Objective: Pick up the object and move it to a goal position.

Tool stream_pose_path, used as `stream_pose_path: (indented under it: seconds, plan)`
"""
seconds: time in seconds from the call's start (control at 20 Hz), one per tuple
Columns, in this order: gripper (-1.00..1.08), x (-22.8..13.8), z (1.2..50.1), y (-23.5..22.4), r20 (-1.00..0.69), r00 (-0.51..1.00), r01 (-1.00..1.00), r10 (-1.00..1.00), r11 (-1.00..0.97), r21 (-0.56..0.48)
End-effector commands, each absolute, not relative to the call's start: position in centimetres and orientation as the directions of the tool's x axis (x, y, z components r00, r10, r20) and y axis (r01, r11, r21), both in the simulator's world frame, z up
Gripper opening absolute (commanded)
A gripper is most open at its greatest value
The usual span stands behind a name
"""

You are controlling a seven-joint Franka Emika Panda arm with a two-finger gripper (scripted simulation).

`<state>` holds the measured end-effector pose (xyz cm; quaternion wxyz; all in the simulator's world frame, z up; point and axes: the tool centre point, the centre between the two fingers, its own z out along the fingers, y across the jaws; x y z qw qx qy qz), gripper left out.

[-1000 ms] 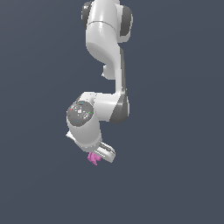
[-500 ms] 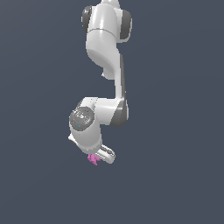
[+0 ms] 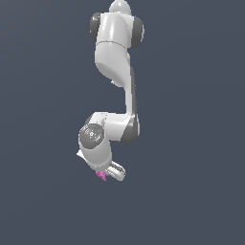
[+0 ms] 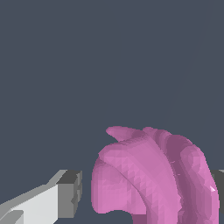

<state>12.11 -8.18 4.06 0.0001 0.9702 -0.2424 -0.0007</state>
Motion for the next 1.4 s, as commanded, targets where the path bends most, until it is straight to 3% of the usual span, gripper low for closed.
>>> stream_pose_path:
  seconds: [0.0, 0.8, 1.1, 1.35]
  plan:
    - [-1.0, 12.2, 4.2, -8.2, 0.0, 0.883, -0.47, -0.47, -0.883, 0.0]
    - [-1.0, 12.5, 5.7, -8.0, 0.005, 0.881, -0.472, -0.472, -0.881, -0.016]
    - [-1.0, 13.5, 10.4, -7.8, 0.023, 0.878, -0.476, -0.479, -0.877, -0.068]
    - [-1.0, 14.6, 17.4, -7.7, 0.048, 0.871, -0.479, -0.49, -0.866, -0.143]
